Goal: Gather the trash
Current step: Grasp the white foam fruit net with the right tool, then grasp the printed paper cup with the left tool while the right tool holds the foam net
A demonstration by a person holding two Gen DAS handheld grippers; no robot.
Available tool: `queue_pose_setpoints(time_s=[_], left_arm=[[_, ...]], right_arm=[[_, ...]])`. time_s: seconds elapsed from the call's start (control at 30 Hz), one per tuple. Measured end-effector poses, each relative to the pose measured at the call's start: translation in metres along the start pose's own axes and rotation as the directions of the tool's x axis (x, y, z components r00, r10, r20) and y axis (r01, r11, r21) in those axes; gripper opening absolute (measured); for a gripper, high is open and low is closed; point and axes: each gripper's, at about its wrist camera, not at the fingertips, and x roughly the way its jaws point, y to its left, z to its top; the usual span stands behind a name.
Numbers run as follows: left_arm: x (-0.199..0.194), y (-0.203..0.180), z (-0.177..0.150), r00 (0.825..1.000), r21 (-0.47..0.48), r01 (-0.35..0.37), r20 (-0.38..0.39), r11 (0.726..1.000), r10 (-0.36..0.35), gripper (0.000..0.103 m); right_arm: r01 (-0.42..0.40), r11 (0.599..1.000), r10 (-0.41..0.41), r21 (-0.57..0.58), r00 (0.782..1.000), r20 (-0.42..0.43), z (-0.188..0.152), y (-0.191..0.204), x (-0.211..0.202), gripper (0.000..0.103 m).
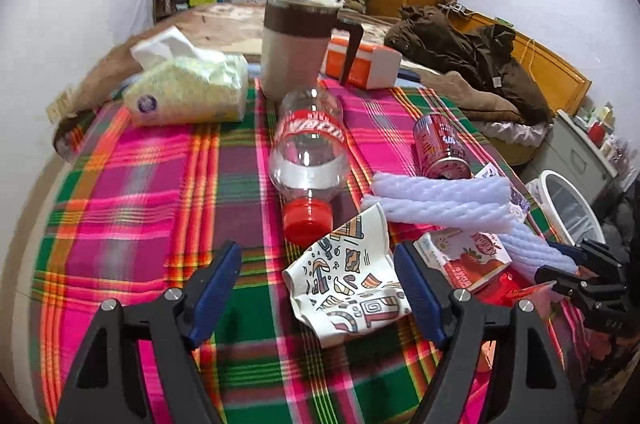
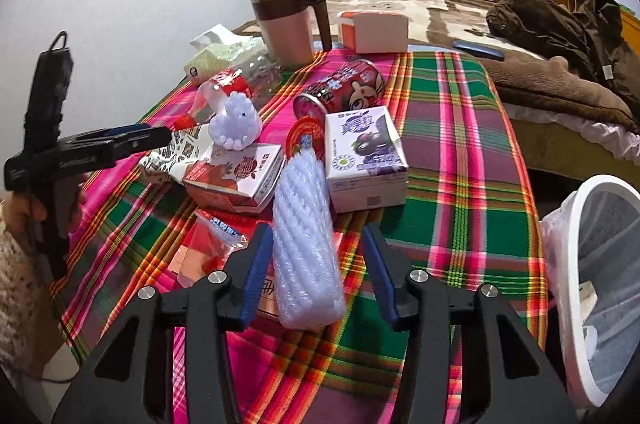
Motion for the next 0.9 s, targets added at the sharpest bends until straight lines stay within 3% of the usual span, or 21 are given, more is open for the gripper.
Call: queue_pose_setpoints(time_s=[0.07, 0.27, 0.63, 0.9], left_arm=[[0.005, 0.004, -0.001, 1.000, -0.009, 0.006, -0.012, 1.000, -0.006, 0.080], [0.012, -0.004, -0.011, 0.995, 0.023, 0.079, -0.055, 0.997, -0.077, 0.080], [-0.007, -0.038, -0.044, 0.992, 0.060, 0.101, -0.089, 0.993, -0.095, 0.080], [-0.013, -0.057, -0.050, 0.996, 0.148, 0.039, -0.082, 0.988, -0.027, 0.080]], right_arm=[[-0.006, 1.000, 0.006, -0.005, 1.000, -0.006, -0.001, 0.002, 0.002, 0.038], [-0.023, 1.000, 0.023, -0.011, 1.000, -0.014, -0.003, 0.003, 0.005, 0.028], [-0.020, 1.000, 0.020, 0.008, 1.000, 0.003, -0.009, 0.000, -0.005, 0.025], [-0.029, 0.999, 0.028, 0.043, 0.999, 0.018, -0.010, -0.006, -0.009, 0.025]])
